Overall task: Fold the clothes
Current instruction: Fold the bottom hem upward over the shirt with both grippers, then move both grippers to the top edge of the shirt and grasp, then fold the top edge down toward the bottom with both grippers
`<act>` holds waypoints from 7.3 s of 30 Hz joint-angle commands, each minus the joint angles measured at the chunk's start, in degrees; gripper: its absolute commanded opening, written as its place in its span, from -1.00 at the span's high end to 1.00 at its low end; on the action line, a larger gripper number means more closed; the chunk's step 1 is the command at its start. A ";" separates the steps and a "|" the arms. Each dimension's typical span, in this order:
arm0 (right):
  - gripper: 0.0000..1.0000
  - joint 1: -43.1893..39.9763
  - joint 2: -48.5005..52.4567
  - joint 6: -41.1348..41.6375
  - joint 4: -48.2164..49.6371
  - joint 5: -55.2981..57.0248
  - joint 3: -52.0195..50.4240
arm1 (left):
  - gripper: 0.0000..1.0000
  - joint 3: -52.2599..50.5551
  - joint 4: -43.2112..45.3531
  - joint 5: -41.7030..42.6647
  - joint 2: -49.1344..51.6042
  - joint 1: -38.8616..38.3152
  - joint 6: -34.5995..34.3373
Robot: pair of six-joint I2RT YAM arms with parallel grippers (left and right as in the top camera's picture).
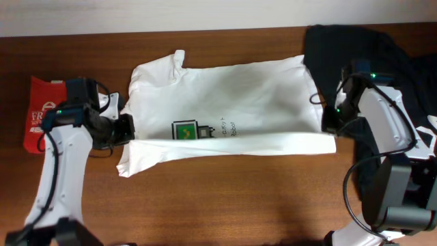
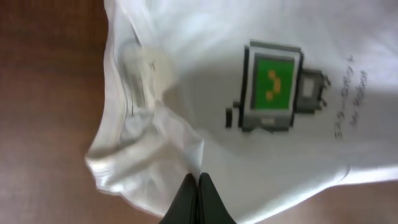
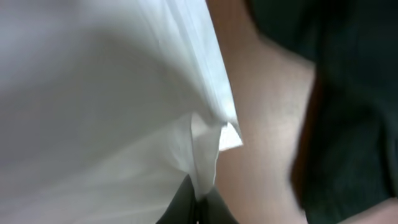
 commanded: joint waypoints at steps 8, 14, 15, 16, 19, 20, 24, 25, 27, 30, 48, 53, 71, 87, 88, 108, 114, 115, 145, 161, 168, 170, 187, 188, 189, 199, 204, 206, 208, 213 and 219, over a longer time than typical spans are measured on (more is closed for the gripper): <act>0.78 3.21 3.63 0.37 16.61 -2.03 -0.20 | 1.00 -0.07 11.74 -0.79 14.14 0.31 -3.54; 0.84 3.91 5.92 0.44 25.09 -2.32 -0.20 | 1.00 -0.07 16.70 -0.37 14.75 0.31 -4.59; 0.85 3.91 6.01 0.42 25.59 -2.32 -0.20 | 0.98 -0.07 17.09 -0.35 14.75 0.31 -4.59; 0.83 3.91 6.01 0.42 25.66 -2.32 -0.20 | 0.88 -0.07 17.18 -0.31 14.75 0.28 -4.59; 0.74 3.91 6.01 0.37 24.83 -2.29 -0.20 | 0.27 -0.07 17.57 0.35 14.75 0.31 -4.57; 0.73 3.91 6.03 0.33 23.96 -2.29 -0.20 | 0.23 -0.04 18.21 0.70 14.73 0.31 -4.52; 0.73 3.80 6.67 0.20 20.63 -2.27 -0.22 | 0.00 1.38 19.56 0.70 14.73 0.44 -3.13; 0.72 3.80 6.78 0.20 20.00 -2.27 -0.22 | -0.08 2.16 18.75 0.68 14.71 0.48 -3.02; 0.58 3.80 6.97 0.20 18.58 -1.90 -0.22 | -0.16 3.56 15.39 0.66 14.67 0.59 -1.99; 0.53 3.80 7.19 0.20 15.45 1.03 -0.22 | -0.16 3.78 8.22 0.48 14.71 0.57 -1.92; 0.68 3.80 12.15 0.17 14.21 1.75 -0.24 | 0.68 -10.80 8.39 -4.44 14.84 0.57 -2.21; 0.69 3.74 12.46 -1.62 12.96 1.92 -0.31 | 1.00 -12.00 8.04 -15.56 14.84 0.61 -6.91; 0.92 3.65 12.87 -0.02 9.27 3.52 -10.01 | 0.99 -11.89 -1.95 -21.90 14.84 5.86 -8.33; -0.19 3.06 10.47 2.36 -3.10 2.80 11.39 | -0.66 5.66 -1.81 -17.20 7.74 5.55 -8.22; -0.24 3.06 10.47 2.36 -3.67 2.64 13.20 | -0.67 7.37 -0.22 -14.71 7.74 5.44 -6.16; -0.39 3.06 10.47 1.31 -10.99 -0.22 19.12 | -0.98 31.26 25.75 -3.34 37.44 -1.81 4.50; -0.39 3.10 10.47 1.31 -11.56 -0.20 19.12 | -0.97 36.04 26.82 -3.34 47.65 -2.23 4.46; -0.39 3.10 10.47 1.31 -11.58 -0.22 19.12 | -0.93 36.04 27.34 -3.34 48.39 -2.36 4.46; -0.47 6.86 26.77 -2.62 33.66 -8.61 19.10 | 0.99 51.91 2.60 1.14 50.62 -2.93 -0.07; 0.92 8.24 32.22 -1.07 33.88 -0.74 22.84 | 0.99 52.87 -2.43 1.84 50.62 -2.82 -0.07; 0.92 6.03 30.23 -1.11 12.26 0.52 38.93 | 1.00 63.25 -15.52 7.65 50.51 -1.18 0.04; 0.92 5.62 30.18 -1.11 5.07 0.55 43.47 | 1.00 66.29 -20.02 7.78 50.51 -1.20 2.08; 0.92 4.81 30.32 -1.29 -32.81 4.35 50.29 | 0.99 62.55 -38.07 1.73 46.49 -2.34 7.98; 0.92 4.81 30.29 -1.29 -32.81 3.91 49.96 | 0.99 59.80 -38.07 0.70 45.03 -2.34 7.98; 0.92 4.90 30.29 -1.33 -32.81 3.23 49.66 | 0.99 56.48 -38.07 0.66 42.93 -2.29 7.98; 0.92 4.39 26.64 -1.07 -32.81 3.32 30.40 | 0.99 29.33 -30.14 0.68 24.35 -3.21 7.74; 0.92 3.17 26.43 -0.59 -32.06 3.39 26.18 | 0.99 15.63 -24.26 0.76 20.02 -3.21 6.82; 0.92 2.75 26.43 0.02 -32.09 3.76 25.46 | 0.99 11.04 -21.29 0.94 19.96 -3.21 5.73; 0.92 2.67 26.43 0.00 -32.57 3.74 25.40 | 0.99 7.69 -19.56 0.87 19.96 -3.21 5.75; 0.09 2.67 26.43 -1.75 -32.83 1.68 25.11 | 0.82 4.85 -20.06 -2.21 19.96 -3.21 5.75; -0.21 2.47 26.45 -2.84 -32.81 2.38 24.52 | 0.52 6.01 -21.73 -5.44 19.93 -3.08 5.05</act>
